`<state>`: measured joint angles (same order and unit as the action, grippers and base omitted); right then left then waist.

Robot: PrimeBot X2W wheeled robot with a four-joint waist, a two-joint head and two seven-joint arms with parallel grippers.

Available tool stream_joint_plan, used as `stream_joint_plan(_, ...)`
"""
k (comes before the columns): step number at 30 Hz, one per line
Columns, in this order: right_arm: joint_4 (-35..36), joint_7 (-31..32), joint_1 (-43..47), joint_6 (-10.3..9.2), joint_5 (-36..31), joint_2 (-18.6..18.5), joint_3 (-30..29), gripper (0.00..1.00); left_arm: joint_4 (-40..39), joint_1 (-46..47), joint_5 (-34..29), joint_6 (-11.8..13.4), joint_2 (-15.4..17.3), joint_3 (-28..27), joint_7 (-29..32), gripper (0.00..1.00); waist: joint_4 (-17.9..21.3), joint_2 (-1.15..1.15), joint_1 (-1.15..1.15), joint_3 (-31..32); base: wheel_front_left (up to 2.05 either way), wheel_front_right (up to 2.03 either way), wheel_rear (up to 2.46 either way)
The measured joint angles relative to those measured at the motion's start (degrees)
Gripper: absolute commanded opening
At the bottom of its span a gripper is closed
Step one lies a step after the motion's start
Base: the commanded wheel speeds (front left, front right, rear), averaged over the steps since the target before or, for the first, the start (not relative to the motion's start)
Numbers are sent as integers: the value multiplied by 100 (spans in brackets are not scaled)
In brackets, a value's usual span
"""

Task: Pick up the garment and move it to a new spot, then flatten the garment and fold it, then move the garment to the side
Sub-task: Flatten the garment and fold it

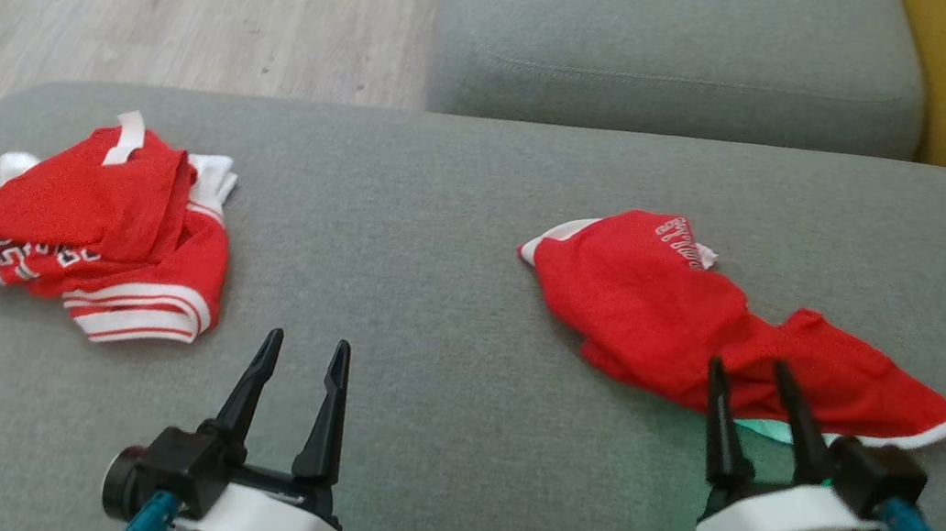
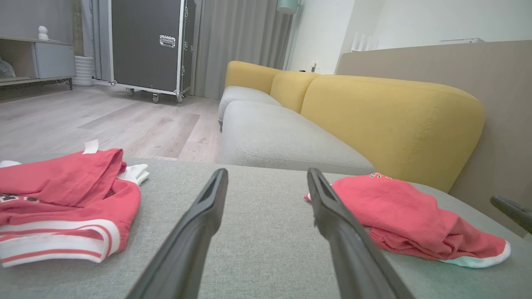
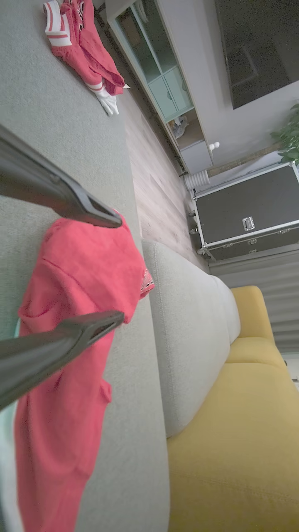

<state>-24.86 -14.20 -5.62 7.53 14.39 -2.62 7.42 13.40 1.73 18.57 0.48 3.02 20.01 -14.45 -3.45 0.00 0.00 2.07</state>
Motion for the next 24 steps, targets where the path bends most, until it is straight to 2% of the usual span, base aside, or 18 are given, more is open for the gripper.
stream_joint_plan(3, 53, 78, -207, 0, -309, 4, -266, 100, -1, 5, -7, -3, 0, 3, 0, 100, -93, 0, 0, -69, 0, 0, 0)
stream_joint_plan(7, -94, 571, -888, 0, -837, 2, -977, 100, -19, 40, -3, -4, 0, 30, 0, 100, -250, 0, 0, -231, 0, 0, 0)
stream_joint_plan(10, -550, 1079, -1643, 0, -1273, -20, -1641, 100, -37, 121, 14, -1, 1, 54, 0, 100, -387, 0, 1, -411, 0, 0, 0)
stream_joint_plan(15, -1525, 1793, -2716, 0, -1950, -46, -2178, 100, -48, 425, 62, -3, -2, 231, 0, 100, -667, 0, 2, -740, 0, 0, 0)
stream_joint_plan(19, -2363, 2141, -3304, 0, -2414, -361, -2444, 100, -49, 615, 130, 1, -3, 287, 0, 100, -931, 0, 2, -998, 0, 0, 0)
stream_joint_plan(24, -3164, 2430, -3582, 0, -2983, -753, -2783, 100, -62, 760, 224, 12, -8, 432, 0, 100, -1269, 0, 1, -1260, 0, 0, 0)
